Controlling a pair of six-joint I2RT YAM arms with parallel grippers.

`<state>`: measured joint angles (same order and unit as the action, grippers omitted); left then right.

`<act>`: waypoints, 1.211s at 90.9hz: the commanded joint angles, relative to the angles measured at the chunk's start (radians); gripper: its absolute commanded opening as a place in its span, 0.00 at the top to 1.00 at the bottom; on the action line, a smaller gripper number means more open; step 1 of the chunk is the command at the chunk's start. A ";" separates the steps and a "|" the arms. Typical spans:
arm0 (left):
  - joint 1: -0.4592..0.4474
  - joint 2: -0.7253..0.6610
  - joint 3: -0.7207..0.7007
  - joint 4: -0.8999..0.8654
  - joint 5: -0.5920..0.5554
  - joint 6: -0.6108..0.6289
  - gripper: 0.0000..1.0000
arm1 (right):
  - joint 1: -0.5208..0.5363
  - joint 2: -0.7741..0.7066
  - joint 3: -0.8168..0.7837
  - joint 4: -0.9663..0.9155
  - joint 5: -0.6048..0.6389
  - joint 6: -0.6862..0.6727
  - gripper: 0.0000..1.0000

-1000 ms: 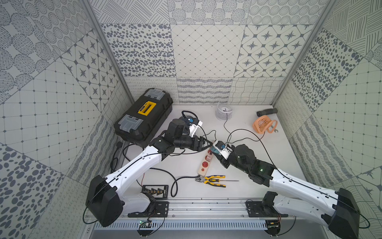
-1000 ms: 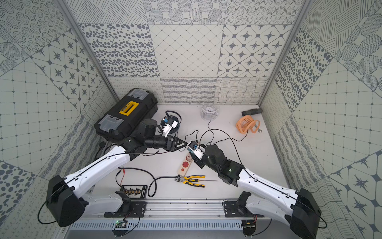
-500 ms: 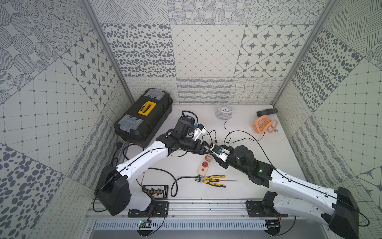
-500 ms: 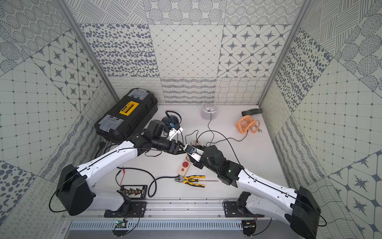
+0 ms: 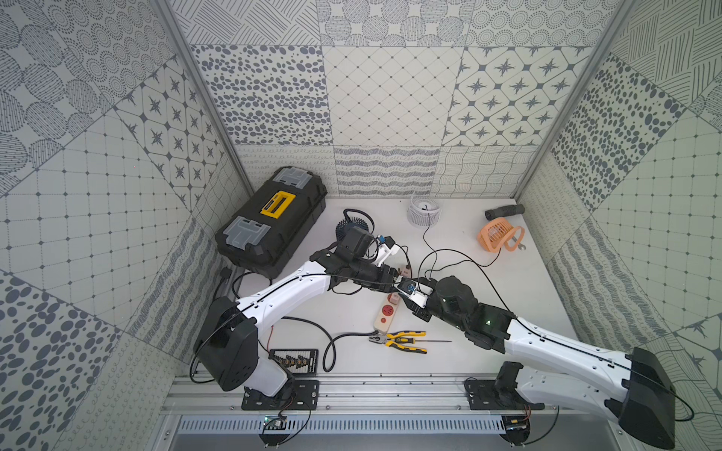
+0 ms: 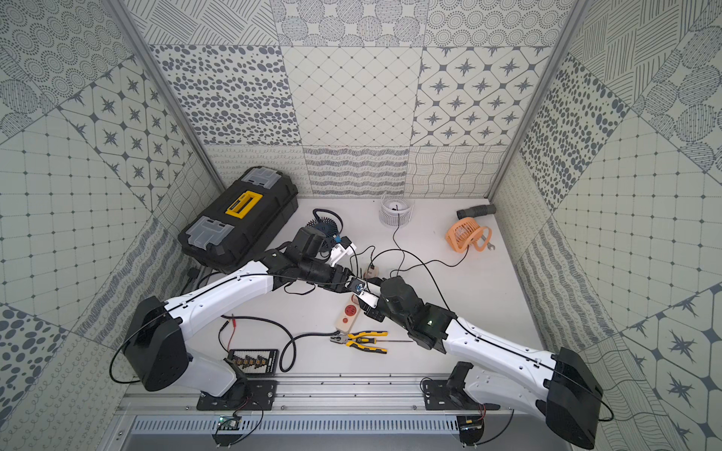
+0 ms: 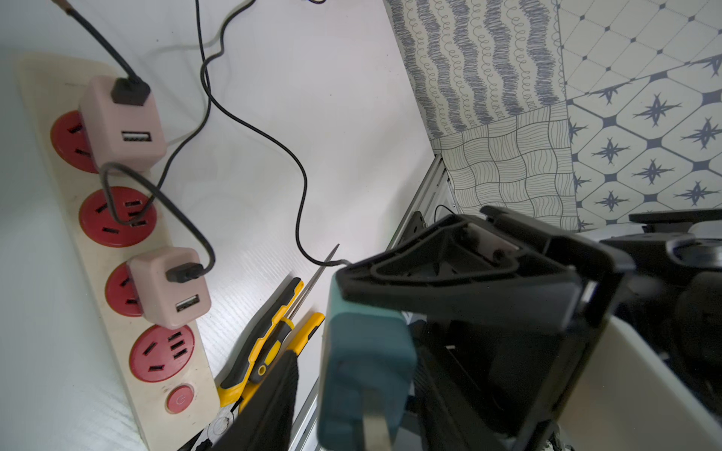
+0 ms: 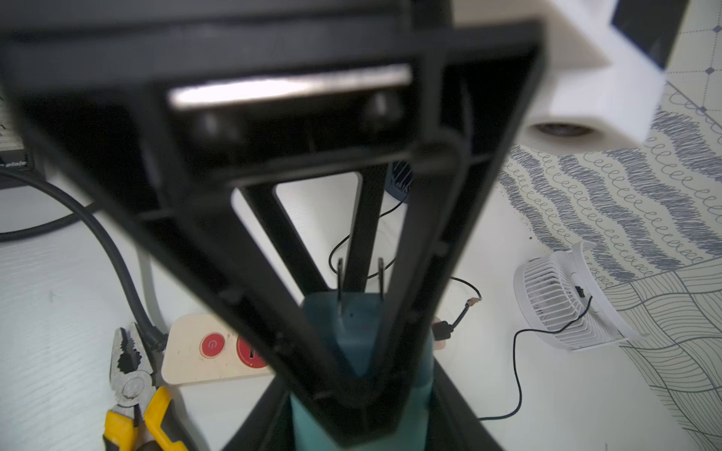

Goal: Plug the desk fan into the power strip
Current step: Pick up the plug from the center of the board.

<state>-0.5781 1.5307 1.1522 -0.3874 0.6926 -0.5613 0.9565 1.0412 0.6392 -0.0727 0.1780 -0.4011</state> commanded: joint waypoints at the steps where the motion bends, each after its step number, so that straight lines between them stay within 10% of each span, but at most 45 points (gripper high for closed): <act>1: -0.011 0.017 0.022 0.042 -0.014 -0.006 0.53 | 0.008 0.005 -0.001 0.028 0.033 -0.011 0.66; 25: -0.025 0.029 0.023 0.006 0.002 0.015 0.77 | 0.008 -0.002 -0.015 0.036 0.104 0.003 0.65; 52: 0.012 -0.104 -0.076 0.199 -0.072 -0.088 0.96 | 0.008 -0.206 -0.068 0.027 0.226 0.305 0.13; 85: 0.142 -0.253 -0.258 0.691 -0.032 -0.400 1.00 | -0.026 -0.423 -0.093 0.059 -0.079 0.794 0.03; 110: 0.182 -0.252 -0.282 1.167 0.139 -0.591 1.00 | -0.221 -0.436 -0.105 0.207 -0.577 1.140 0.03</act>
<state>-0.4137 1.2713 0.8749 0.2352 0.6796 -0.9279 0.7849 0.5972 0.5564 -0.0170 -0.1272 0.5251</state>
